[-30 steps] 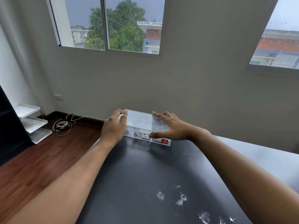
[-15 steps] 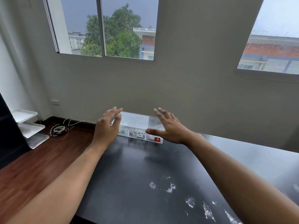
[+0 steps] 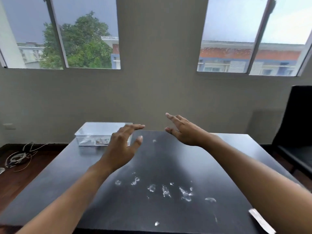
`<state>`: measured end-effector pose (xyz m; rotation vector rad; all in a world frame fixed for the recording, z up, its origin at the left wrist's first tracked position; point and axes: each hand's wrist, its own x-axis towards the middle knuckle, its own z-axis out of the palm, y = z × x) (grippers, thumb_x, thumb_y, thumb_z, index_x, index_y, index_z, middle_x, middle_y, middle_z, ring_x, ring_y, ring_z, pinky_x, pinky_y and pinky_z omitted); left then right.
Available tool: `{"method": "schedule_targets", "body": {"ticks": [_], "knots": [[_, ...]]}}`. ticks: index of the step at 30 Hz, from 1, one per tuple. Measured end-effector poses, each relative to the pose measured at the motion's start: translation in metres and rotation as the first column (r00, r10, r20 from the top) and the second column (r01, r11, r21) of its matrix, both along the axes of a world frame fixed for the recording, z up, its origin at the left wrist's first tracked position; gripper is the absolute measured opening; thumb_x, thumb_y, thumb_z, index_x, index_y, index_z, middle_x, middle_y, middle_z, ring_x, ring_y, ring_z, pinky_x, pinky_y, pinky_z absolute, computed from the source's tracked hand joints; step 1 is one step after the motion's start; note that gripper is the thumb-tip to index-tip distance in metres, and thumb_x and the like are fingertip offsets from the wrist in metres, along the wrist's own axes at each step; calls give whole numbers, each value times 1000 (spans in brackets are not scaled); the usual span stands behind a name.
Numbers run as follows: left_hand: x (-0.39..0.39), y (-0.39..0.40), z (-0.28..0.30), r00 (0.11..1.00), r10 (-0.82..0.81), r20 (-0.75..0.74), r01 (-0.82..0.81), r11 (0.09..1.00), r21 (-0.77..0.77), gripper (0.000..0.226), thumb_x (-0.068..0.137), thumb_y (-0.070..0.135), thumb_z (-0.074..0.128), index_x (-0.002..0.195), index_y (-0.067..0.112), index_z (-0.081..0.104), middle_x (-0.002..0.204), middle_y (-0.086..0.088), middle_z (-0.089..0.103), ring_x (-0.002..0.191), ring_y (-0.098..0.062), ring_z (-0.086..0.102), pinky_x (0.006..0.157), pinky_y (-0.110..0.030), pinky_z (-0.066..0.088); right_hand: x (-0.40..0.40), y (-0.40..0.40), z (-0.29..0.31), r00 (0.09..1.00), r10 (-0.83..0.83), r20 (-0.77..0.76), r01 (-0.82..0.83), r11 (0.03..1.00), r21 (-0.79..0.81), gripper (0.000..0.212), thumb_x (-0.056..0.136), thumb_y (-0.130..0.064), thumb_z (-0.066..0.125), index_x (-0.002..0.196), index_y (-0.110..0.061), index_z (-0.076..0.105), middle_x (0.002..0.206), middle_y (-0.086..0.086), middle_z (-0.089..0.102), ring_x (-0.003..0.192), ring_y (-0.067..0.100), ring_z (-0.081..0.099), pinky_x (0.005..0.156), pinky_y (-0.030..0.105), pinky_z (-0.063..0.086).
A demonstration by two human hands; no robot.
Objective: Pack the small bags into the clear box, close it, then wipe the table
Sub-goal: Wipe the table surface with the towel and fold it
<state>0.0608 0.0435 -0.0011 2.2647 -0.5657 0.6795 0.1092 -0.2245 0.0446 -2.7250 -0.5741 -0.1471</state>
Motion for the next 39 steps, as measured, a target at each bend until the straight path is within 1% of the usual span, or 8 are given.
{"method": "schedule_targets", "body": {"ticks": [3,7,12,19,23,30,35,39], "knots": [[-8,-51,2,997,-72,-41,76,992,98,37,94,45,56,130,38,56,130,19,61,124,-6,55,107,-47,41,-21,-39,2,998,-62,-32,62,998,9,72,106,-49,47,165,-30,10,164,3,30,153,24,27,121,40,28],[-22,-117,3,982,-182,-58,189,971,149,37,94,47,55,129,36,58,129,18,62,126,-6,54,108,-46,37,-48,-90,1,989,-139,-59,138,990,-21,71,106,-48,48,164,-34,10,161,2,32,151,25,30,119,42,31],[-49,-196,3,953,-292,-80,302,916,264,40,95,53,48,130,36,58,126,16,63,120,-7,55,105,-40,33,-77,-164,-3,963,-253,-96,241,963,-117,53,104,-47,53,152,-29,43,151,0,49,140,23,47,115,37,37],[-53,-276,-8,929,-208,-306,344,793,502,67,90,74,38,140,30,51,136,2,58,130,-21,48,106,-50,30,-124,-240,-5,921,-345,-184,301,926,-229,47,92,-48,72,134,-29,62,133,-7,61,124,13,56,108,33,44],[-56,-297,-13,924,-181,-336,350,753,557,68,83,77,48,129,29,59,127,-3,57,123,-24,49,101,-49,33,-146,-258,-12,899,-358,-251,280,912,-299,48,82,-48,82,125,-34,68,125,-13,60,116,8,60,101,28,48],[-54,-296,-8,804,-372,-463,531,800,280,25,84,45,71,99,34,55,96,5,67,93,-23,64,85,-41,53,-153,-257,-14,926,-311,-214,282,947,-156,16,87,-32,77,89,-31,61,93,-8,68,88,10,63,82,33,52],[-63,-264,12,757,-510,-408,550,835,-24,16,91,30,67,95,30,51,74,-2,68,58,-15,51,64,-35,50,-155,-241,2,968,-171,-181,203,964,174,17,96,-21,70,94,-23,53,73,-13,58,63,1,47,63,25,42],[-70,-224,34,657,-616,-435,504,788,-353,12,95,23,66,103,24,57,100,-20,68,68,-15,59,64,-30,52,-155,-214,7,982,-54,-183,124,909,399,17,100,-28,66,98,-21,50,76,-9,56,69,11,43,58,31,39]]}}
